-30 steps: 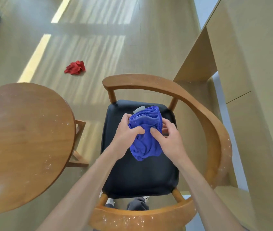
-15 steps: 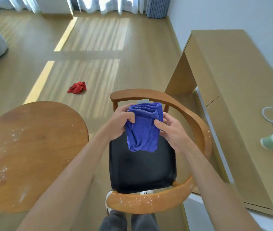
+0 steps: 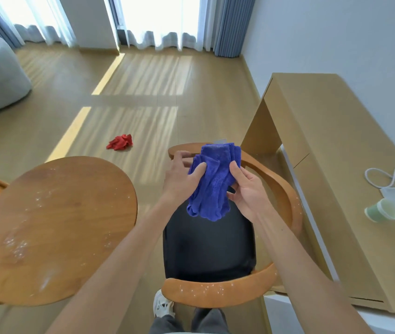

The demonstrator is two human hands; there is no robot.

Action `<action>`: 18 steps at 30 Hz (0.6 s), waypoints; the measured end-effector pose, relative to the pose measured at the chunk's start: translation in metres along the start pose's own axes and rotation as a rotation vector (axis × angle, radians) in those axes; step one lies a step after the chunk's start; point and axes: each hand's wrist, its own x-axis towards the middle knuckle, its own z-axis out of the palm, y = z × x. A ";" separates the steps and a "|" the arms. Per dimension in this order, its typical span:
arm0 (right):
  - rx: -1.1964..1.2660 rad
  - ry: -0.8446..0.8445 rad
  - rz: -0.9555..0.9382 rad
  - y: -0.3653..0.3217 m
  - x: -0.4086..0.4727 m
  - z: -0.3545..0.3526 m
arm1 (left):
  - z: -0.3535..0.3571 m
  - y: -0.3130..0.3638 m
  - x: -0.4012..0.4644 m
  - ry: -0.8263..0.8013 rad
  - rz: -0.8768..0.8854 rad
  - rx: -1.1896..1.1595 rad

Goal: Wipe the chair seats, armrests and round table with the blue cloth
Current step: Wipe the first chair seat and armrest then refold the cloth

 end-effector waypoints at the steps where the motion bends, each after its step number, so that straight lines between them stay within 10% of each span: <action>1: -0.028 0.029 0.004 -0.002 0.000 0.005 | 0.002 -0.002 -0.005 -0.030 0.026 0.015; 7: -0.110 -0.059 0.024 -0.011 0.002 0.020 | 0.002 -0.007 -0.016 -0.098 0.114 0.046; 18: -0.058 0.056 0.051 -0.033 0.025 0.015 | -0.038 -0.016 0.005 -0.042 -0.132 -0.586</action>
